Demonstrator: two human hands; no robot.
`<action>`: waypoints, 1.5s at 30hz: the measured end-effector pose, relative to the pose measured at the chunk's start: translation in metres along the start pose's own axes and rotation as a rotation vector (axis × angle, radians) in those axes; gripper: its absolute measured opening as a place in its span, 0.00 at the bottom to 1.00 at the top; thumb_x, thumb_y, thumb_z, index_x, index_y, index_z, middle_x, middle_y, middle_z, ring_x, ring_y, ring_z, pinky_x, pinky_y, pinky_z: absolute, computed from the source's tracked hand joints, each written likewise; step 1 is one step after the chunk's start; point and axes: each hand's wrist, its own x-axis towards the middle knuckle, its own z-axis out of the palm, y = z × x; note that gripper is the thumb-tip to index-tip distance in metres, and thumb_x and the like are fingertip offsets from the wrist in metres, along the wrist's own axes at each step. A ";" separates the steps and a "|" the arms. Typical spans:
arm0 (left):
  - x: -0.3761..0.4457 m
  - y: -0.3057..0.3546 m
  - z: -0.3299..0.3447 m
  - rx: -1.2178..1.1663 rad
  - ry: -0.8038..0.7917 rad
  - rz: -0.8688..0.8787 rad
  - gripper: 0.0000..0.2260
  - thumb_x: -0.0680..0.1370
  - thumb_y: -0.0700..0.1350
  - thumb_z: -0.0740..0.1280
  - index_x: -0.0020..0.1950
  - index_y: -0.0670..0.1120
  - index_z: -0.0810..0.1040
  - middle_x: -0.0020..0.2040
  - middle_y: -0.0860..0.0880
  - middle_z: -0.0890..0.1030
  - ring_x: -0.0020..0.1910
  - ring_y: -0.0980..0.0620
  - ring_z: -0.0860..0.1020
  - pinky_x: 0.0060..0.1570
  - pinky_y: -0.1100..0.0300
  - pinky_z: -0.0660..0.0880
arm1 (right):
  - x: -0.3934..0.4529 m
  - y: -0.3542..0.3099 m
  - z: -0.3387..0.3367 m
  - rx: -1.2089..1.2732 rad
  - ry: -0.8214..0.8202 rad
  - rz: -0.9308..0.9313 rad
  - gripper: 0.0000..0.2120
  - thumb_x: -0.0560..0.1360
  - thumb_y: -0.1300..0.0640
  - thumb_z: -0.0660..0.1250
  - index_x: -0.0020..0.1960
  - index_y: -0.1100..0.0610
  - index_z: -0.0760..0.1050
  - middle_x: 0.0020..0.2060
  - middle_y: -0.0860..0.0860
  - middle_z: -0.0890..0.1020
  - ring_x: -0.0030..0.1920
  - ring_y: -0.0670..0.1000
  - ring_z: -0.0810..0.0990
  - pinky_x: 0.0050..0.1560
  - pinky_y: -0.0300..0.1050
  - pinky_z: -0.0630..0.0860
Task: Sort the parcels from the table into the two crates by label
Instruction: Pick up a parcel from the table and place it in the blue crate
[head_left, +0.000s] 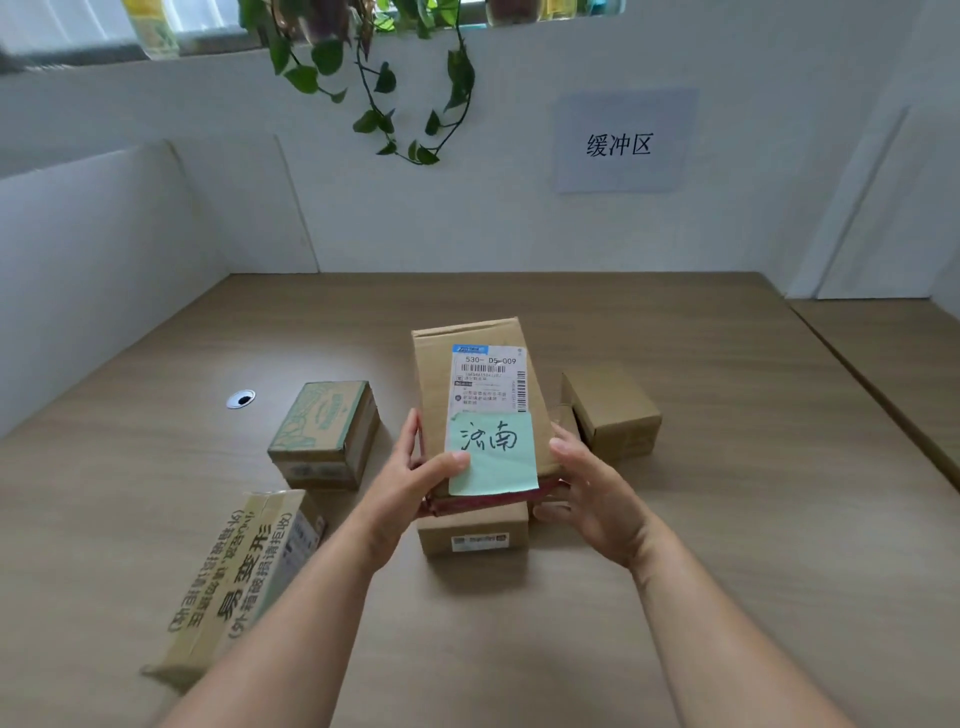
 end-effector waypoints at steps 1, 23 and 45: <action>-0.007 0.000 -0.001 0.005 0.012 0.005 0.41 0.64 0.48 0.73 0.73 0.62 0.57 0.50 0.54 0.85 0.49 0.50 0.84 0.40 0.57 0.81 | -0.003 0.001 0.002 -0.043 -0.031 -0.002 0.42 0.62 0.42 0.71 0.74 0.43 0.63 0.60 0.54 0.80 0.49 0.51 0.79 0.49 0.46 0.74; -0.184 -0.039 -0.099 0.098 0.305 0.028 0.47 0.59 0.52 0.75 0.75 0.63 0.57 0.63 0.52 0.79 0.59 0.52 0.80 0.48 0.58 0.79 | -0.044 0.067 0.142 -0.216 -0.389 0.039 0.46 0.59 0.57 0.74 0.74 0.47 0.59 0.51 0.56 0.86 0.51 0.57 0.85 0.54 0.53 0.81; -0.442 -0.104 -0.336 0.228 0.804 -0.067 0.27 0.71 0.53 0.72 0.69 0.58 0.71 0.61 0.60 0.79 0.61 0.60 0.76 0.65 0.57 0.71 | -0.064 0.177 0.465 -0.439 -0.657 0.126 0.36 0.74 0.65 0.70 0.72 0.39 0.60 0.46 0.52 0.86 0.49 0.56 0.85 0.55 0.57 0.81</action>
